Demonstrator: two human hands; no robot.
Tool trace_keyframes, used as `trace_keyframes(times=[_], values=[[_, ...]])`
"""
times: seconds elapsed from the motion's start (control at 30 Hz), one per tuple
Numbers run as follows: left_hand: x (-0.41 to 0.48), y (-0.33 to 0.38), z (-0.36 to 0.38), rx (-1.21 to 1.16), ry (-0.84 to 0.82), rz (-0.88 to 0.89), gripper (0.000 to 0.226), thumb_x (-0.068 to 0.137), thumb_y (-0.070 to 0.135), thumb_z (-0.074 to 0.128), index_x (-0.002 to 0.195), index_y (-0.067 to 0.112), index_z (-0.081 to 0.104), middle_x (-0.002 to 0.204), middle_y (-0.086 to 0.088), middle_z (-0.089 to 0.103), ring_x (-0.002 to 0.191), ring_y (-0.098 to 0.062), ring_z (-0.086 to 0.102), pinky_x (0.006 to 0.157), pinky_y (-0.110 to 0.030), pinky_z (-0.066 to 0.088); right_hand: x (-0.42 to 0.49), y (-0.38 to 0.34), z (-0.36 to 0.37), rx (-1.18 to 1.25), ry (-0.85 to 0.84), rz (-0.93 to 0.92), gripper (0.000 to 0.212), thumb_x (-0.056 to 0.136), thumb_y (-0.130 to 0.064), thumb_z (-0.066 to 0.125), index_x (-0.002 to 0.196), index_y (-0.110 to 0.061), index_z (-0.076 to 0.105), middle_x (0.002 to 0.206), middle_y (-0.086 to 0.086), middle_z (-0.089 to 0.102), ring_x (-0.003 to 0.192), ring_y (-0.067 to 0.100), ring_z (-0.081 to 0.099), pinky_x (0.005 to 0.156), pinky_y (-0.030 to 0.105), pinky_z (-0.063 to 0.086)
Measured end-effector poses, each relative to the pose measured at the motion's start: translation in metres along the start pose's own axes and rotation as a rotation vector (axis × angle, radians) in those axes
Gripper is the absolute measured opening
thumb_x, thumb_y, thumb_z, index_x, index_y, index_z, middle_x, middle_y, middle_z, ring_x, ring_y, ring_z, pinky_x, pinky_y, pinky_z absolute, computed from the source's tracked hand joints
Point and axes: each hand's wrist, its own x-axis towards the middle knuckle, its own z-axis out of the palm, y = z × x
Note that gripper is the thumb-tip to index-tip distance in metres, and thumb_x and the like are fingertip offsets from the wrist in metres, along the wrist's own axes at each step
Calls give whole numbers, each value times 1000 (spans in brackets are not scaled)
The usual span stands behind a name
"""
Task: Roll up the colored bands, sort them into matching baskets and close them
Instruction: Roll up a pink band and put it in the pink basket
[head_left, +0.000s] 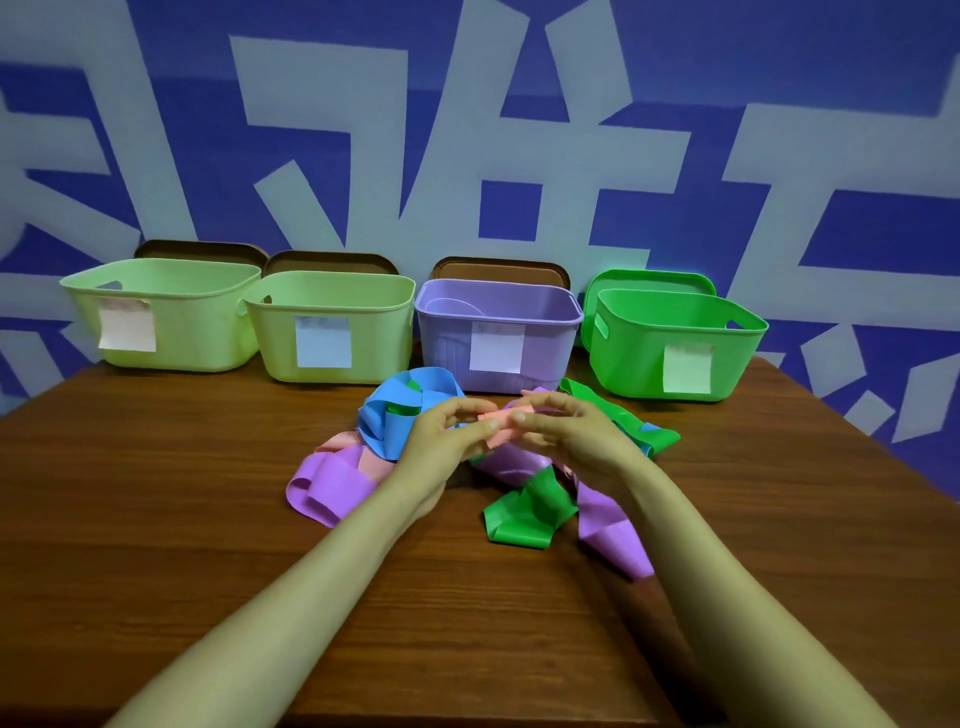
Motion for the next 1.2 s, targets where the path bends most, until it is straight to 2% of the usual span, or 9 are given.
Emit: trace_keyframes(times=[0.17, 0.27, 0.43, 0.5, 0.6, 0.67, 0.9, 1.03, 1.2], values=[[13, 31, -15, 86, 29, 15, 22, 81, -12, 61, 85, 9, 61, 88, -9, 63, 77, -21, 64, 69, -19, 56, 20, -29, 25, -104, 13, -13, 21, 81, 12, 62, 93, -5, 63, 80, 11, 67, 61, 16, 68, 64, 21, 58], [41, 50, -33, 114, 51, 12, 27, 78, -16, 60, 83, 10, 60, 84, -8, 63, 75, -19, 63, 69, -19, 55, 55, -39, 40, -133, 27, -21, 28, 79, 11, 65, 101, -5, 61, 89, 13, 64, 70, 21, 65, 62, 22, 57], [115, 78, -66, 90, 38, -21, 28, 80, -17, 56, 97, 4, 64, 84, -6, 66, 73, -11, 65, 72, -15, 53, 143, -53, 59, -110, 45, -78, 22, 80, 8, 66, 99, -1, 62, 89, 14, 66, 83, 22, 66, 86, 32, 55], [141, 90, -76, 127, 86, -30, 30, 79, -16, 58, 102, 1, 65, 85, -6, 67, 74, -10, 64, 74, -15, 54, 173, -60, 68, -77, 34, -45, 16, 81, 8, 66, 96, 3, 66, 83, 12, 68, 80, 20, 66, 83, 27, 55], [165, 111, -86, 149, 193, -79, 27, 78, -15, 63, 92, 7, 65, 85, -6, 67, 76, -13, 62, 72, -19, 54, 206, -75, 84, 54, 29, 63, 10, 81, 10, 63, 79, 2, 68, 67, 6, 71, 68, 14, 67, 74, 18, 56], [176, 128, -92, 143, 227, -127, 28, 77, -15, 64, 90, 9, 63, 86, -7, 66, 77, -14, 62, 74, -21, 54, 224, -90, 95, 109, 25, 140, 9, 82, 9, 63, 78, 2, 68, 68, 6, 71, 68, 12, 68, 72, 16, 56], [207, 201, -139, 106, 293, -216, 24, 79, -10, 65, 98, 5, 63, 97, -15, 66, 89, -21, 65, 89, -30, 53, 277, -141, 159, 65, -21, 295, 10, 85, 0, 65, 82, -8, 61, 74, 4, 66, 72, 17, 64, 72, 24, 56], [223, 225, -180, 83, 278, -237, 28, 85, -7, 61, 113, -8, 58, 107, -22, 65, 94, -24, 66, 84, -24, 55, 311, -146, 199, 61, -20, 318, 10, 83, 1, 68, 80, -6, 61, 69, 5, 68, 68, 16, 66, 65, 22, 58], [239, 230, -235, 141, 349, -282, 28, 83, -6, 65, 111, -8, 60, 105, -21, 66, 87, -19, 66, 74, -19, 56, 352, -130, 246, 48, -41, 372, 7, 82, 3, 68, 87, 2, 64, 81, 13, 68, 74, 19, 67, 67, 22, 59]])
